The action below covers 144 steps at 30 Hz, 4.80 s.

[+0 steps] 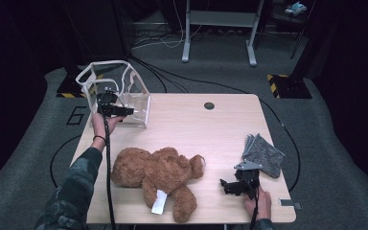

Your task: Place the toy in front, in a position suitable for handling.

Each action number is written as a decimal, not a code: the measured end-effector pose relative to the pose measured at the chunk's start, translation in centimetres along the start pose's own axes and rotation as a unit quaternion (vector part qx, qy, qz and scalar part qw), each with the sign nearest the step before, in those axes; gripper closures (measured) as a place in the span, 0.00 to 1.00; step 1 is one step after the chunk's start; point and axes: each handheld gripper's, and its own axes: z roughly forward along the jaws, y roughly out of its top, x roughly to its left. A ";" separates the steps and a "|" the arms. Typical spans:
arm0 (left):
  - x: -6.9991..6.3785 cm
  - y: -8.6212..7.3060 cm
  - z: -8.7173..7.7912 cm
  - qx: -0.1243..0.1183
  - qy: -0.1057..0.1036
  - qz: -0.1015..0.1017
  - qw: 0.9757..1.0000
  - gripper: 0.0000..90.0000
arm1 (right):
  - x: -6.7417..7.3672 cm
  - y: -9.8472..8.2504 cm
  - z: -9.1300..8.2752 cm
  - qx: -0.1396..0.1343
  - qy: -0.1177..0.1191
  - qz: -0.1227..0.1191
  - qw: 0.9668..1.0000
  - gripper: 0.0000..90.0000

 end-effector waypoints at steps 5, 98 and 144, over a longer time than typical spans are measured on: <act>-0.3 -1.2 -1.1 -0.004 -0.009 0.013 1.000 0.17 | 0.0 0.0 0.0 0.000 0.000 0.000 1.000 0.00; -5.8 -17.1 -10.2 -0.043 -0.160 0.043 0.985 0.35 | 11.4 13.1 -1.8 -0.019 0.142 -0.027 0.989 0.60; -11.5 -11.1 -8.0 -0.138 -0.185 0.066 0.971 0.78 | 5.9 15.7 -6.8 -0.122 0.046 -0.005 0.992 0.95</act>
